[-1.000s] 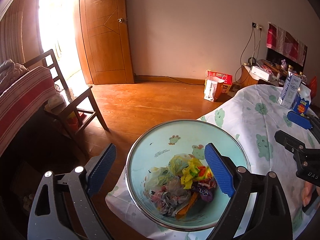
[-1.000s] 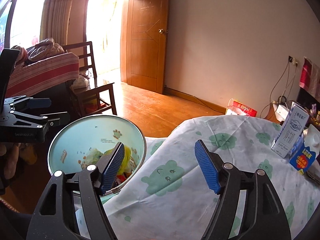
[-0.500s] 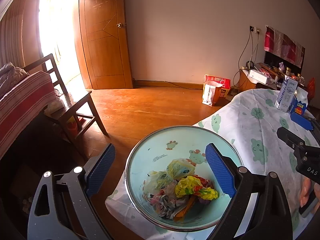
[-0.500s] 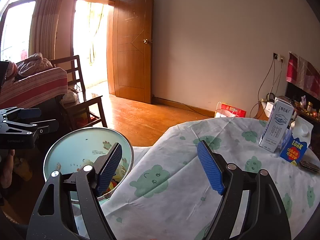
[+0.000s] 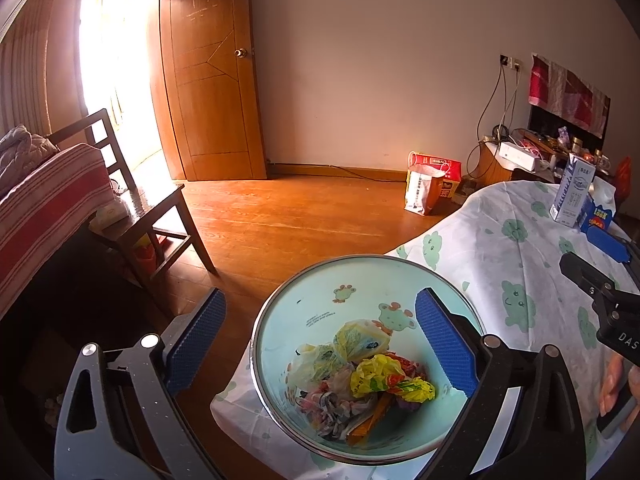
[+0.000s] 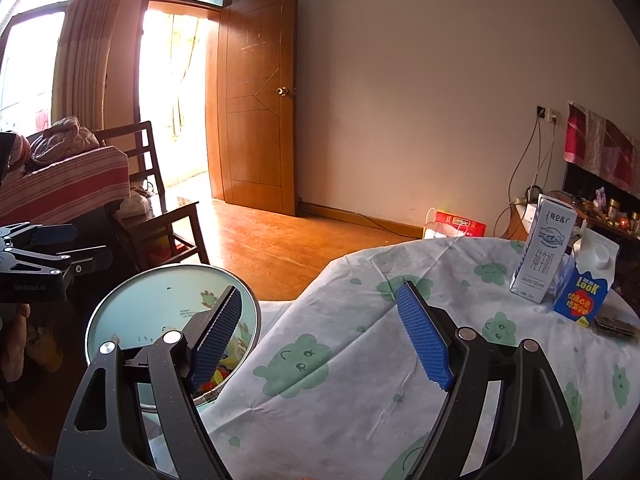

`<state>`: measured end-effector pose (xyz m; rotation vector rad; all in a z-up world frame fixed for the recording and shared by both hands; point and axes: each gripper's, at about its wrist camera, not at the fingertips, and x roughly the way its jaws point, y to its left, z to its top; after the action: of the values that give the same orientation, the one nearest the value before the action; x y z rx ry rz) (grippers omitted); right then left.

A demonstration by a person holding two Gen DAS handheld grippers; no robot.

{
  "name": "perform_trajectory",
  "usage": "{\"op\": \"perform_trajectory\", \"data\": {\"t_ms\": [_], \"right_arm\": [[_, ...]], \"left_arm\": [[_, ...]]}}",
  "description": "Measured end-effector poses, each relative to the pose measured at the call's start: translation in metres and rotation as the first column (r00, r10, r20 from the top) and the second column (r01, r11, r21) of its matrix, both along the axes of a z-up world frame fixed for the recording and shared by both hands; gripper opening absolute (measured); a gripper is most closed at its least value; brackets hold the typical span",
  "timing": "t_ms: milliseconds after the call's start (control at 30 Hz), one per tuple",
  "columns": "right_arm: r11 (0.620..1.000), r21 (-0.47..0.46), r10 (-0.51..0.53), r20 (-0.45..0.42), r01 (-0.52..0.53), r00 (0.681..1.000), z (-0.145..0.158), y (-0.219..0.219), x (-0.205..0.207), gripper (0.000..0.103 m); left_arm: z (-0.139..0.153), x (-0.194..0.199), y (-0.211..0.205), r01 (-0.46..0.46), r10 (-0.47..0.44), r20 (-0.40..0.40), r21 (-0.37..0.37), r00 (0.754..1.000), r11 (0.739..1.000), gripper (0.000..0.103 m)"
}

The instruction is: Collect trash

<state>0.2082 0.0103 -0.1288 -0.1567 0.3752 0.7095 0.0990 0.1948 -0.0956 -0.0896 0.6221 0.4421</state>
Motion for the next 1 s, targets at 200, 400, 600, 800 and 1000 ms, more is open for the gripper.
{"op": "perform_trajectory", "data": {"t_ms": [200, 400, 600, 800, 1000], "right_arm": [[1.000, -0.001, -0.001, -0.002, 0.001, 1.000, 0.0001, 0.0000, 0.0006, 0.079], [1.000, 0.002, -0.002, -0.005, 0.002, 1.000, 0.0006, -0.0006, 0.0005, 0.080], [1.000, 0.004, -0.005, -0.007, 0.005, 1.000, 0.0007, -0.0005, 0.0008, 0.081], [1.000, 0.008, -0.009, -0.007, 0.009, 1.000, 0.0007, -0.0015, 0.0009, 0.081], [1.000, 0.010, -0.011, -0.005, 0.011, 1.000, 0.0009, -0.0026, 0.0008, 0.082]], "left_arm": [[-0.0002, 0.0000, -0.0004, -0.005, 0.005, -0.003, 0.003, 1.000, 1.000, 0.094], [-0.0014, 0.0003, -0.0003, -0.010, 0.010, -0.008, 0.007, 1.000, 1.000, 0.094], [-0.0026, 0.0019, -0.0023, -0.012, 0.012, -0.017, 0.020, 1.000, 1.000, 0.094], [-0.0040, 0.0032, -0.0035, -0.012, 0.013, -0.021, 0.025, 1.000, 1.000, 0.094], [-0.0052, 0.0042, -0.0054, -0.010, 0.011, -0.023, 0.033, 1.000, 0.999, 0.094]]}}
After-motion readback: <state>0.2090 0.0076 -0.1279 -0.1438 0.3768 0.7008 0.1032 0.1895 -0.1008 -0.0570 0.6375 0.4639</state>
